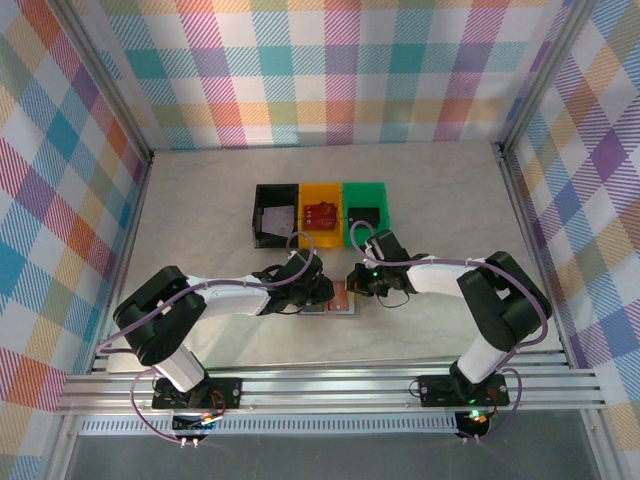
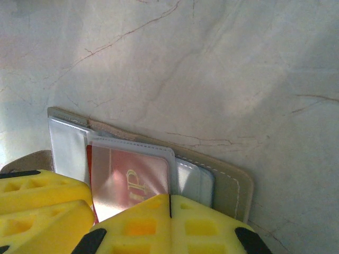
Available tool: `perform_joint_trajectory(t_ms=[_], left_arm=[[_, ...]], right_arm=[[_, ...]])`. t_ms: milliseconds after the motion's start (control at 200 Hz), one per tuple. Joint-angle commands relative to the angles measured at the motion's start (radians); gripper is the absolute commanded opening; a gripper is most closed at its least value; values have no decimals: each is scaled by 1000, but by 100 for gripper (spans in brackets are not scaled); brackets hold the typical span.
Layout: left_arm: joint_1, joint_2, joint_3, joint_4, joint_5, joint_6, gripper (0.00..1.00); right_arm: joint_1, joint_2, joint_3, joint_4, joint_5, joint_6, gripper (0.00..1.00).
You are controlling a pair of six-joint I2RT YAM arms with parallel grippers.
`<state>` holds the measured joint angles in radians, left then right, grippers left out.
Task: Take the credit cards out of the card holder
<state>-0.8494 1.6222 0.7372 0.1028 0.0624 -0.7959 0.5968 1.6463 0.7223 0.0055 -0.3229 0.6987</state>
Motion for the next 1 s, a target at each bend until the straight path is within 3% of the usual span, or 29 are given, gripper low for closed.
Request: perform_joint_trajectory(t_ms=[0,640,995], left_arm=[[-6,-2,27,8,5,0,24],[-8,-31,31,46,36,-4,24],[-8,-35,7,102,30,-25,16]], right_arm=[[3,8,1,-57,13,-14,0],[3,-4,-20,14,-57,-15,0],[3,6,-19,31,-79,-11,0]])
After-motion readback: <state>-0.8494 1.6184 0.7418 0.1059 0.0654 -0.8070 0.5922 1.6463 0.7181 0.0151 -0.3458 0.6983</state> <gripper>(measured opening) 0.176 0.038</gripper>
